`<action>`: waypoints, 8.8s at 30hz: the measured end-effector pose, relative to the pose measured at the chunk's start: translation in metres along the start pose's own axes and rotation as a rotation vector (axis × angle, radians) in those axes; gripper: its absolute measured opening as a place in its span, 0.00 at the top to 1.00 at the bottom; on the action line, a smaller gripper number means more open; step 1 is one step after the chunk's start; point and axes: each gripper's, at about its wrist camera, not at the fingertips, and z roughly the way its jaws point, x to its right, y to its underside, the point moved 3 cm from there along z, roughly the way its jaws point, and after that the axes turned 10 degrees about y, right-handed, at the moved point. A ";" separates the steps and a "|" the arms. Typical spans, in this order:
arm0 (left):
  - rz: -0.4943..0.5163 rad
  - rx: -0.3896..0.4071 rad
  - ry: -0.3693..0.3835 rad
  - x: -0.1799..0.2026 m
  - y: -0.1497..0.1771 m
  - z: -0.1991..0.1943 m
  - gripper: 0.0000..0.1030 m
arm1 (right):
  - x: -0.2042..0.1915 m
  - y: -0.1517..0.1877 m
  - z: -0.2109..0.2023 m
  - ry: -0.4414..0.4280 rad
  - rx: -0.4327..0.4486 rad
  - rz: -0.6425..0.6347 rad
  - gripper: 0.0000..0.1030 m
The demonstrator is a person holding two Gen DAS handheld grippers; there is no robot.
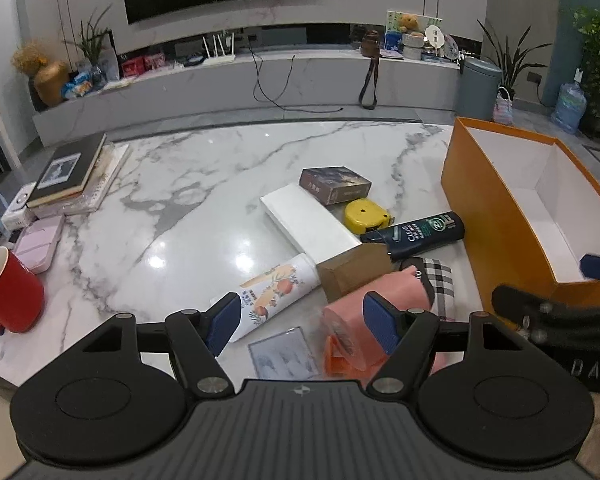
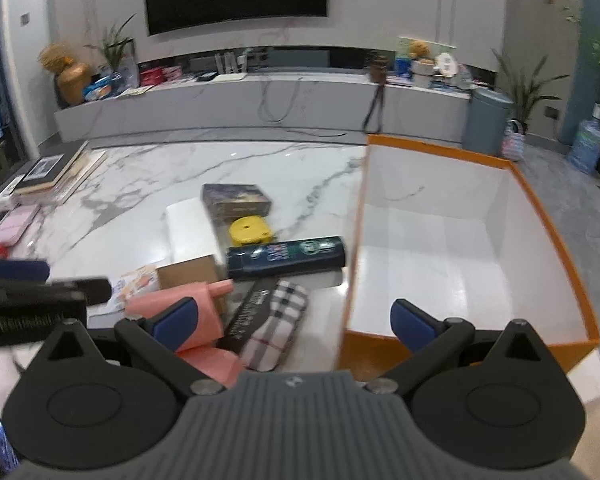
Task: Organize rigid objects
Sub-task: 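Grasp the clear plastic box with the left tool while the right tool grasps the pink bottle, then lift both held items and carry them over the open orange box, then open the left tool to drop the clear box while the right tool drops the pink bottle, then move both tools back over the table items, then grasp the pink bottle with the left tool while the right tool grasps the cardboard box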
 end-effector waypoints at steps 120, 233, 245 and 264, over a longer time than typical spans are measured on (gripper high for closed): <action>0.212 -0.526 0.548 0.190 -0.090 0.128 0.48 | 0.154 -0.031 0.108 -0.096 -0.414 -0.273 0.19; 0.332 -0.374 0.440 -0.007 -0.013 0.049 0.33 | -0.080 -0.035 0.077 -0.204 -0.269 -0.677 0.32; 0.559 -0.396 0.481 0.039 0.012 0.074 0.27 | -0.082 -0.038 0.095 -0.169 -0.285 -0.722 0.38; 0.520 -0.515 0.483 0.042 0.021 0.104 0.46 | -0.081 -0.036 0.109 -0.245 -0.250 -0.691 0.27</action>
